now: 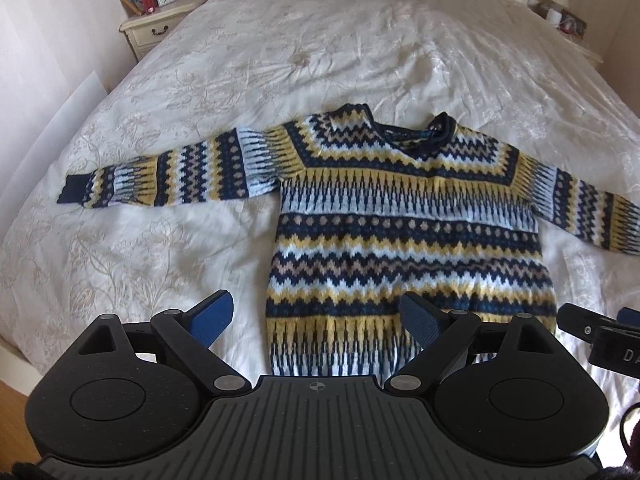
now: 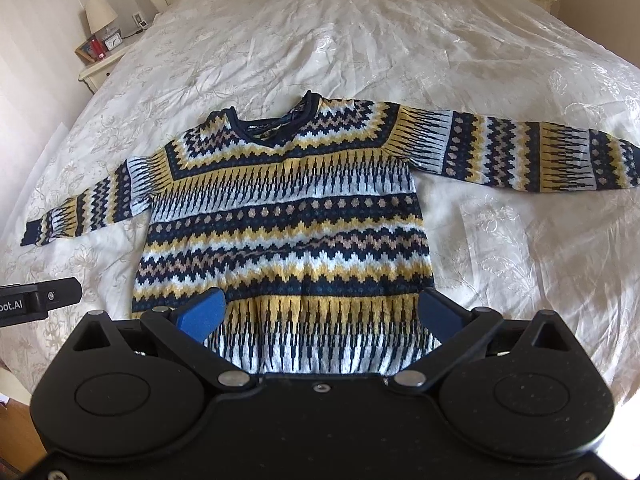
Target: Fold small clothes
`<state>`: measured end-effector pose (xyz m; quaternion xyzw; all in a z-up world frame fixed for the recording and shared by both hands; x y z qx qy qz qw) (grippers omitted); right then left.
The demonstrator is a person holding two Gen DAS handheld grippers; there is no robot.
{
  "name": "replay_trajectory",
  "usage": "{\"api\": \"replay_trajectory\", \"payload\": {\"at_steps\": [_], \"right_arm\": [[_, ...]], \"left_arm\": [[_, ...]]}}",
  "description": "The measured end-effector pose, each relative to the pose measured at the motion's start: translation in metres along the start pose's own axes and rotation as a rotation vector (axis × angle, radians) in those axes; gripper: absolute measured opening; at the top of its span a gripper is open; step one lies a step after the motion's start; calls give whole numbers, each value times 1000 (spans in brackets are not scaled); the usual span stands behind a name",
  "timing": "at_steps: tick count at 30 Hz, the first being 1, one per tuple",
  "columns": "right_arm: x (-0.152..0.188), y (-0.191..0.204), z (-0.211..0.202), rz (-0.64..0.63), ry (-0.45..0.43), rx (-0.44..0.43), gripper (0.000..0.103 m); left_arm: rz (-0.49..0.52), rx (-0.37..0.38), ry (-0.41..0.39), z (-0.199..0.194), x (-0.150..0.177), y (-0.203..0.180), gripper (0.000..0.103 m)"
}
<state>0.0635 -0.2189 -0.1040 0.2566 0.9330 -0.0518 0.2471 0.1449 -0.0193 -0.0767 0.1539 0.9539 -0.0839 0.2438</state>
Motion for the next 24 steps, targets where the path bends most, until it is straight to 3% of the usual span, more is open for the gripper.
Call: {"api": "replay_trajectory", "payload": {"at_steps": [9, 12, 14, 15, 18, 24], "right_arm": [[-33, -4, 33, 50, -55, 0, 102], [-39, 2, 47, 27, -50, 32, 99], [-41, 6, 56, 18, -37, 25, 90], [-41, 8, 63, 14, -27, 21, 89], [-41, 15, 76, -9, -13, 45, 87], [-54, 28, 100, -80, -14, 35, 80]], "left_arm": [[100, 36, -96, 36, -31, 6, 90], [139, 25, -82, 52, -35, 12, 88], [175, 18, -63, 65, -35, 15, 71], [188, 22, -43, 72, -34, 18, 70], [193, 41, -3, 87, -32, 24, 69], [164, 139, -12, 102, -34, 29, 69]]}}
Point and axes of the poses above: each gripper's, at about its wrist camera, not at the fingertips, and z roughly the way its jaws point, y to its left, x to its underside, the point moved 6 cm from there along z, roughly the way its jaws point, and after that the axes turned 10 degrees about x, right-handed, at the moved point
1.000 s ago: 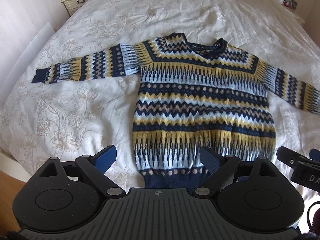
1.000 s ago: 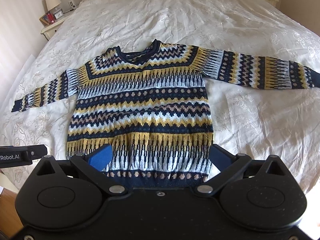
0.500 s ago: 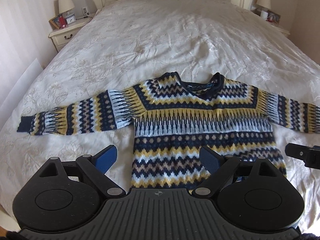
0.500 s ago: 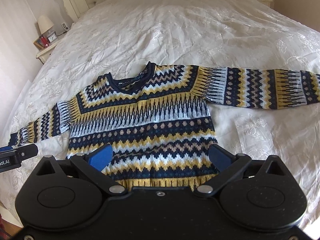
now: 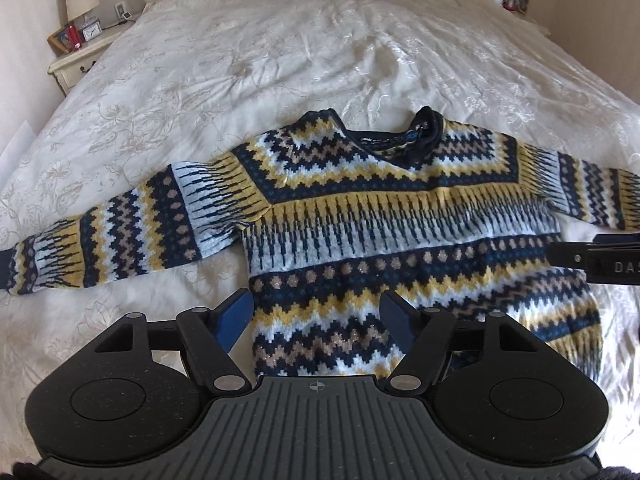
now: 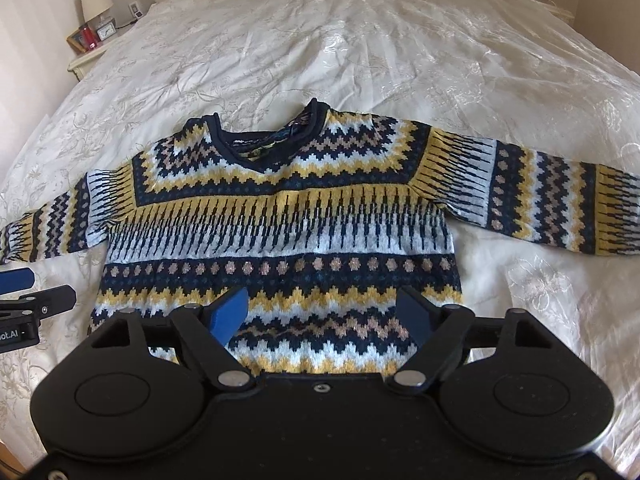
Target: Fold small clothes
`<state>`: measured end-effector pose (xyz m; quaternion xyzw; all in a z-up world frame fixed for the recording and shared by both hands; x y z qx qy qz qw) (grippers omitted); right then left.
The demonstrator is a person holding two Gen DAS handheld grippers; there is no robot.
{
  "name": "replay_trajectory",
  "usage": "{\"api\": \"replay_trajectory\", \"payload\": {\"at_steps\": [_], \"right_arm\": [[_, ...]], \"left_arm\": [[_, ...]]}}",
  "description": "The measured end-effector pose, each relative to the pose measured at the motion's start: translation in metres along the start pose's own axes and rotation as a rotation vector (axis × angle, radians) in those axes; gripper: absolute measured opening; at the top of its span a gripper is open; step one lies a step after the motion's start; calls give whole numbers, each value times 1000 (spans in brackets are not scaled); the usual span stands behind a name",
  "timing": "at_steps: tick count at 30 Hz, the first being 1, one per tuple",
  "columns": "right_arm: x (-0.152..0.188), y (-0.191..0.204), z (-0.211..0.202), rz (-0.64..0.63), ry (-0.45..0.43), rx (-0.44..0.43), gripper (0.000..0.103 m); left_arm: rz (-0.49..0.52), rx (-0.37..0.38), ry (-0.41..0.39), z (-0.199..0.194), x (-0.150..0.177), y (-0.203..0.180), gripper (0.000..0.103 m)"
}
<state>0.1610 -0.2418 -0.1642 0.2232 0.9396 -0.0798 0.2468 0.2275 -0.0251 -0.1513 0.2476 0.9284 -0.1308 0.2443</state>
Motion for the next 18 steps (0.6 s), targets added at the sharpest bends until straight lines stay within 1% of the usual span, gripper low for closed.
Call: {"api": "replay_trajectory", "payload": {"at_steps": [4, 7, 10, 14, 18], "right_arm": [[-27, 1, 23, -42, -21, -23, 78], [-55, 1, 43, -105, -52, -23, 76], [-82, 7, 66, -176, -76, -43, 76], [-115, 18, 101, -272, -83, -76, 76], [-140, 28, 140, -394, -86, -78, 76]], "left_arm": [[-36, -31, 20, 10, -1, 5, 69], [-80, -50, 31, 17, -1, 9, 69], [-144, -76, 41, 21, -1, 12, 69], [-246, -117, 49, 26, 1, 14, 69], [-321, -145, 60, 31, 4, 14, 69]]}}
Point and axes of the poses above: each gripper's, at about its wrist camera, not at the fingertips, and z roughly the way its jaws point, y to its left, x to its underside, the point moved 6 cm from there along z, roughly the way its jaws point, and after that the axes turned 10 degrees about x, right-handed, at the moved point
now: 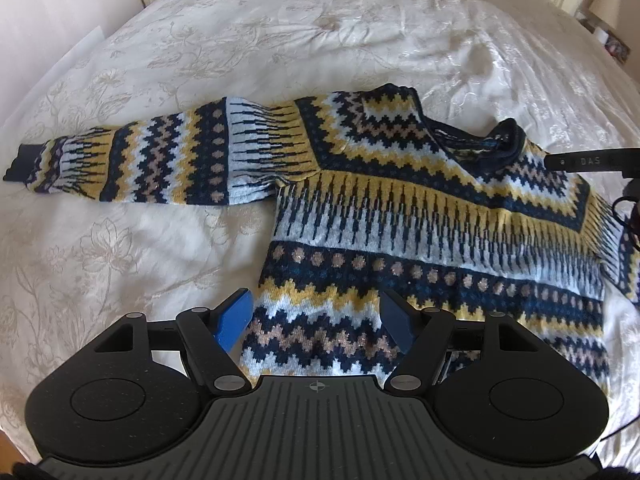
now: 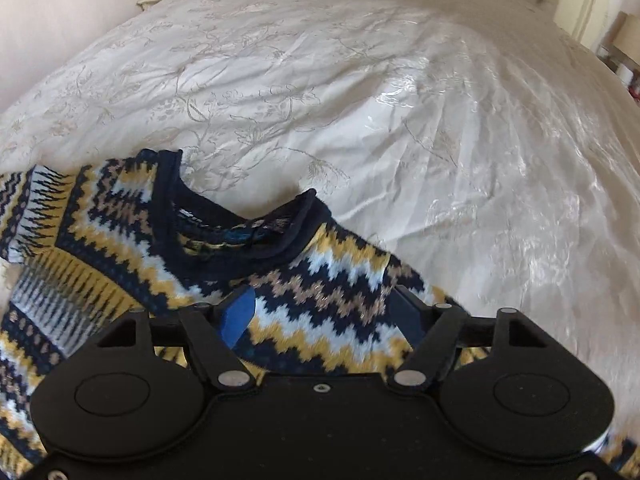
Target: Fold small clothes
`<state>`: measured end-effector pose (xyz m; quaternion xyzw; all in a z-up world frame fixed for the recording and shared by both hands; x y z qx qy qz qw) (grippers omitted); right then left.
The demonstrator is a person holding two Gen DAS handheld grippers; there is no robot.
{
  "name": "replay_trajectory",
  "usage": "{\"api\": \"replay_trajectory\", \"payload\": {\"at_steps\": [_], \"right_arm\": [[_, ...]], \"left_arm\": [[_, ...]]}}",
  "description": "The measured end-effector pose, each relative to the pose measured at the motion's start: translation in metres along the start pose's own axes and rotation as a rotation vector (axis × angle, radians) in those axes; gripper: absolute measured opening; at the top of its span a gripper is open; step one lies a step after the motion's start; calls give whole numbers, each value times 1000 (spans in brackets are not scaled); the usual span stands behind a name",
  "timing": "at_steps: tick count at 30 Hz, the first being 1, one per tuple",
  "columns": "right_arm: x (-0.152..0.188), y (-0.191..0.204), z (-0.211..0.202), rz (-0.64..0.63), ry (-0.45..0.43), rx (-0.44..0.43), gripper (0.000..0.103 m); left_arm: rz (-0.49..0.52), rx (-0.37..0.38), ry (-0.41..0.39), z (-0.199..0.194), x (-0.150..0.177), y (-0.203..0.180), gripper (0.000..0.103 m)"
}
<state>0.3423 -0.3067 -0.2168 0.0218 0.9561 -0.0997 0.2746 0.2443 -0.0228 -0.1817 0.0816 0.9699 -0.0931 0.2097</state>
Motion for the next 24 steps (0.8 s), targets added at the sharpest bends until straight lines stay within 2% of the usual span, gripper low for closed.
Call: {"api": "replay_trajectory", "payload": {"at_steps": [5, 8, 13, 15, 16, 17, 18, 19, 20, 22, 24], "right_arm": [[-9, -2, 48, -194, 27, 11, 74], [-7, -1, 69, -288, 47, -20, 72], [-8, -3, 86, -320, 65, -119, 71], [-8, -4, 85, -305, 63, -173, 60], [-7, -3, 82, -303, 65, -195, 50], [-6, -2, 79, -304, 67, -219, 24], [-5, 1, 75, -304, 74, -246, 12], [-4, 2, 70, -306, 75, -253, 13], [-4, 6, 64, -346, 54, -224, 12], [-8, 3, 56, -428, -13, -102, 11], [-16, -14, 69, -361, 8, -31, 11]], "left_arm": [[-32, -25, 31, 9, 4, -2, 69], [-45, -39, 46, 13, 4, -1, 69], [-48, -43, 67, 23, 2, -1, 69], [-41, -43, 74, 27, 1, -3, 69], [-38, -40, 75, 29, 0, -4, 69], [-34, -37, 75, 31, -1, -5, 69], [-29, -34, 76, 33, -2, -6, 69], [-23, -30, 77, 35, -3, -7, 69], [-16, -26, 79, 37, -4, -9, 69], [2, -21, 76, 39, -6, -12, 69], [16, -16, 74, 41, -5, -16, 69]]}}
Point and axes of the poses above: each gripper's, at about its wrist camera, not at the fingertips, and z roughly the way its jaws point, y to its left, x to its underside, the point moved 6 cm from there along z, roughly the way its jaws point, and after that the axes turned 10 degrees about x, right-handed, at the moved point
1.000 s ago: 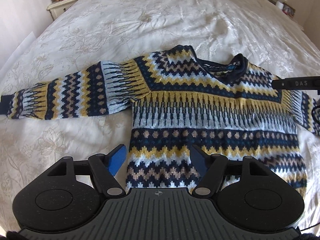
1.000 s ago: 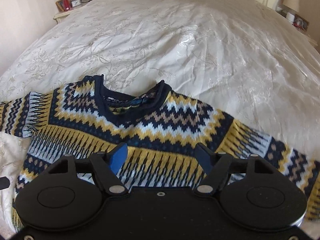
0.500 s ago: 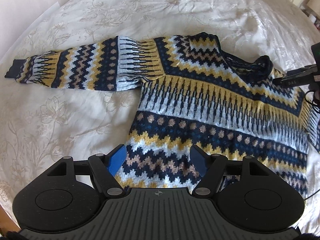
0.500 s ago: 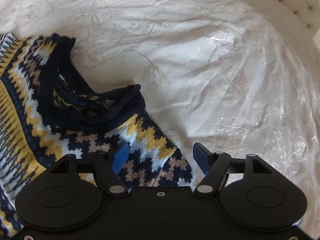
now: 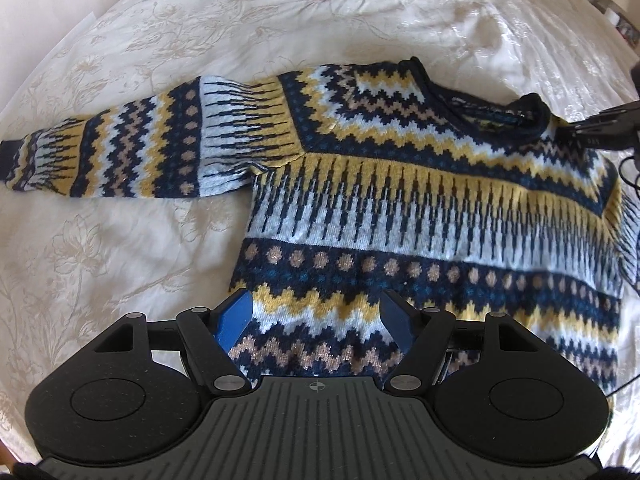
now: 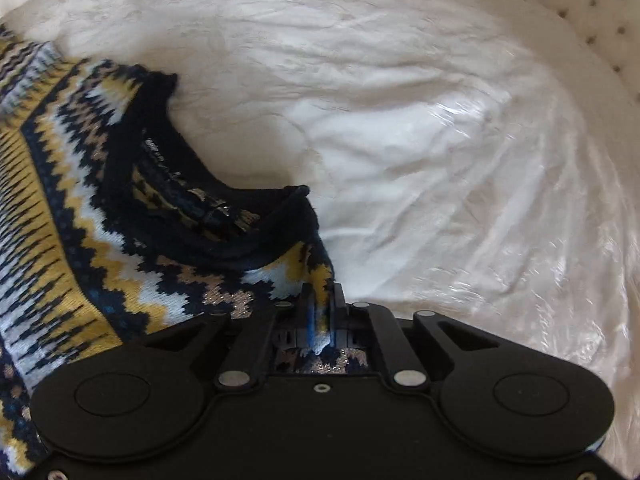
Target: Fold small clothes
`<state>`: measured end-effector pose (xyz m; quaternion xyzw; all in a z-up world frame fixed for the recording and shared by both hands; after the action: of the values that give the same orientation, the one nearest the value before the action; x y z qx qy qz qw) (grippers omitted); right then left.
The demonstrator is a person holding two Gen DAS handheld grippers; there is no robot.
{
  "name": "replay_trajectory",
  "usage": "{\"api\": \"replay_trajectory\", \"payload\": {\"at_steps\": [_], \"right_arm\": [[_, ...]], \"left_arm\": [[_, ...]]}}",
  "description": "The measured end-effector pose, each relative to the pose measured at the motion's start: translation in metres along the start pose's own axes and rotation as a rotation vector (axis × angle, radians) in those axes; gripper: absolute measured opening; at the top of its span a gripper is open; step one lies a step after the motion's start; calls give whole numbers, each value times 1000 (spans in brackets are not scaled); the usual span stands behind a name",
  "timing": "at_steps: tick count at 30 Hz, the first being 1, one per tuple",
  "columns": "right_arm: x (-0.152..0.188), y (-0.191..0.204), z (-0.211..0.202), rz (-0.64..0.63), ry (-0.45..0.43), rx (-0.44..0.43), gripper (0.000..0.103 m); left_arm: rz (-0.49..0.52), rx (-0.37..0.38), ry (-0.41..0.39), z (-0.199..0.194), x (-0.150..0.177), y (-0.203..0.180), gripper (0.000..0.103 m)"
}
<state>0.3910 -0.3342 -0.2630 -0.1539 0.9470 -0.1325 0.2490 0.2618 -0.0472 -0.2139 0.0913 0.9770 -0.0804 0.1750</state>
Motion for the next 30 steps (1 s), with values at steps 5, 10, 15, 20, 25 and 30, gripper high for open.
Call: {"api": "replay_trajectory", "payload": {"at_steps": [5, 10, 15, 20, 25, 30], "right_arm": [[2, 4, 13, 38, 42, -8, 21], [-2, 7, -29, 159, -21, 28, 71], [19, 65, -84, 286, -5, -114, 73], [83, 137, -118, 305, 72, -220, 74], [143, 177, -120, 192, 176, -118, 75], [179, 159, -125, 306, 212, -41, 83]], "left_arm": [[68, 12, 20, 8, 9, -9, 69], [147, 35, 32, 12, 22, -23, 69], [208, 50, 39, 17, 33, -32, 69], [281, 25, 45, 24, 47, -28, 69], [251, -31, 96, 39, 64, 3, 71], [218, 1, 80, 37, 69, 16, 74]]}}
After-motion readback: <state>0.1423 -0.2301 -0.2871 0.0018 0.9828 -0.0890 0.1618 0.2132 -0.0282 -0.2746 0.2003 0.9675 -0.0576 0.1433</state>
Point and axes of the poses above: each gripper's, at about its wrist camera, not at the fingertips, and z roughly the way its jaws point, y to its left, x to its underside, the point moved 6 cm from there along z, roughly the way its jaws point, and after that the axes turned 10 degrees about x, right-handed, at the moved point
